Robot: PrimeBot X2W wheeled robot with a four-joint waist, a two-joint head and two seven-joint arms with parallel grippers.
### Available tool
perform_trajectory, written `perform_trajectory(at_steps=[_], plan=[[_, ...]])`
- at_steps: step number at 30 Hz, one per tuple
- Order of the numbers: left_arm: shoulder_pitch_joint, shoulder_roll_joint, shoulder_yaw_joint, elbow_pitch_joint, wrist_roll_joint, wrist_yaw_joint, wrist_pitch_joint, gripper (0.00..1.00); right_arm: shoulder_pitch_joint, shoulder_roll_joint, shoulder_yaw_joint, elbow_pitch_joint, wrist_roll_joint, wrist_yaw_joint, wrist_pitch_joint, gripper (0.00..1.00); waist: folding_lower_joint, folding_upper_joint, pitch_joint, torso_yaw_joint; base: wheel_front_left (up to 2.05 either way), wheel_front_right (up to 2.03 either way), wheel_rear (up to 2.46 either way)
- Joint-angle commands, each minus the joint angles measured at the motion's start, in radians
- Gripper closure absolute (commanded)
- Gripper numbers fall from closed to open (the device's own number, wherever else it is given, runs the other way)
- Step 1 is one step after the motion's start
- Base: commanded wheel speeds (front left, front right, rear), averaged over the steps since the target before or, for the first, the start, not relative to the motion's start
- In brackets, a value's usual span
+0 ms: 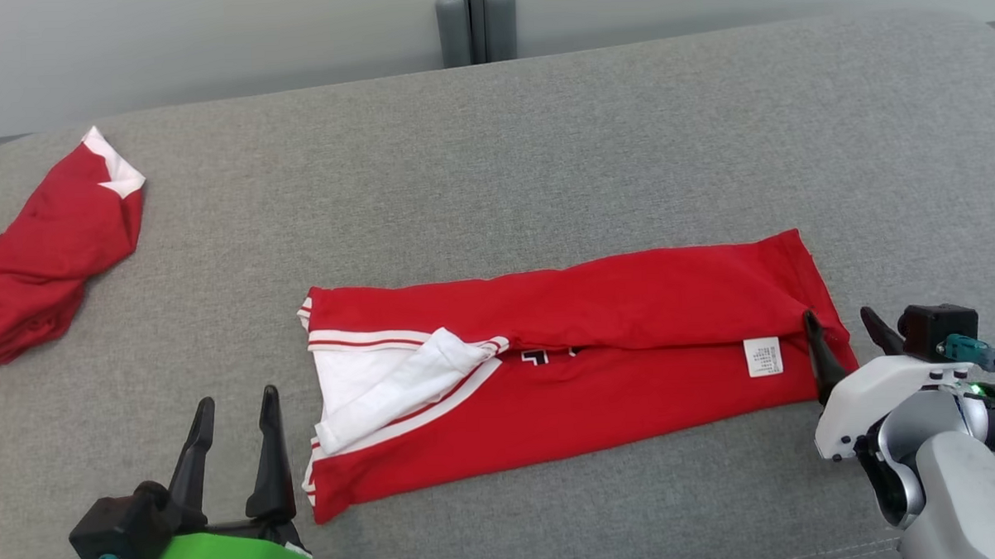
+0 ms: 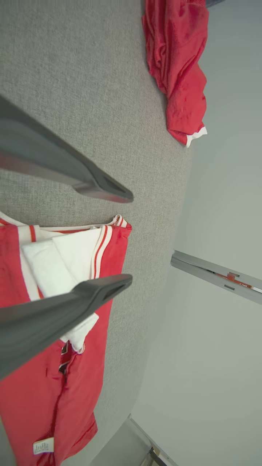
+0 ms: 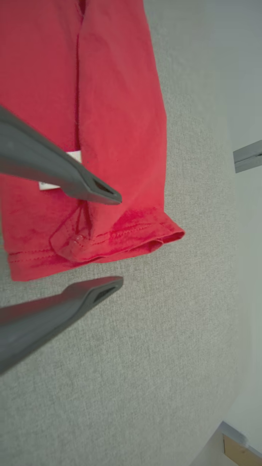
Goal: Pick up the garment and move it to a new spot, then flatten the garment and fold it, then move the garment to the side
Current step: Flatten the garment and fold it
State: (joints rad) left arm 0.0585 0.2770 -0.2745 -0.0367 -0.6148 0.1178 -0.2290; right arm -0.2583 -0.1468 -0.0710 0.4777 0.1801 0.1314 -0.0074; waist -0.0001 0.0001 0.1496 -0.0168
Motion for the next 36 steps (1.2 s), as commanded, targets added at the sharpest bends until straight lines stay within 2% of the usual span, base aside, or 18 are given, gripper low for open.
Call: perform_trajectory(at_steps=[1,11,12,13,14,15,16,17,22,31,36], plan=[[-0.017,0.000,0.004,0.008,0.012,0.008,-0.009,0.00,-0.022,-0.013,-0.004,0.029,-0.002,-0.001,0.019,0.00,0.0001,-0.0001,-0.004,0.015,0.00,0.00,0.00],[-0.009,-0.007,0.011,0.045,0.041,0.020,-0.025,0.00,-0.104,-0.048,0.004,0.239,0.014,-0.001,0.133,0.00,0.0001,-0.0001,0.002,0.066,0.00,0.00,0.00],[-0.009,-0.008,0.012,0.047,0.042,0.019,-0.026,0.00,-0.109,-0.050,0.009,0.253,0.021,-0.001,0.144,0.16,0.0001,-0.0001,0.001,0.068,0.00,0.00,0.00],[-0.010,-0.009,0.012,0.050,0.042,0.019,-0.028,0.00,-0.115,-0.052,0.014,0.267,0.029,-0.001,0.152,0.47,0.0001,-0.0001,0.001,0.070,0.00,0.00,0.00],[-0.010,-0.010,0.012,0.052,0.042,0.019,-0.028,0.00,-0.122,-0.054,0.018,0.276,0.036,-0.001,0.158,0.64,0.0001,-0.0001,0.001,0.071,0.00,0.00,0.00],[-0.011,-0.011,0.013,0.054,0.043,0.020,-0.028,0.00,-0.130,-0.059,0.024,0.286,0.042,-0.001,0.162,0.76,0.0001,-0.0001,0.001,0.071,0.00,0.00,0.00],[-0.010,-0.012,0.015,0.055,0.045,0.021,-0.028,0.00,-0.135,-0.064,0.029,0.291,0.047,-0.001,0.163,0.95,0.0001,-0.0001,0.000,0.071,0.00,0.00,0.00],[-0.010,-0.012,0.017,0.057,0.047,0.024,-0.028,0.00,-0.143,-0.068,0.035,0.294,0.055,-0.001,0.160,1.00,0.0001,-0.0001,0.000,0.069,0.00,0.00,0.00],[-0.016,-0.005,0.017,0.062,0.061,0.029,-0.030,0.00,-0.178,-0.101,0.045,0.286,0.086,-0.002,0.126,1.00,0.0001,-0.0001,-0.003,0.053,0.00,0.00,0.00],[-0.034,0.002,0.018,0.074,0.077,0.035,-0.032,0.00,-0.148,-0.203,0.009,0.218,0.117,-0.002,0.121,1.00,0.0001,-0.0001,-0.003,0.027,0.00,0.00,0.00],[-0.033,-0.001,0.016,0.082,0.072,0.033,-0.033,0.00,-0.123,-0.191,0.022,0.137,0.159,-0.002,0.135,1.00,0.0001,-0.0001,-0.009,0.018,0.00,0.00,0.00]])
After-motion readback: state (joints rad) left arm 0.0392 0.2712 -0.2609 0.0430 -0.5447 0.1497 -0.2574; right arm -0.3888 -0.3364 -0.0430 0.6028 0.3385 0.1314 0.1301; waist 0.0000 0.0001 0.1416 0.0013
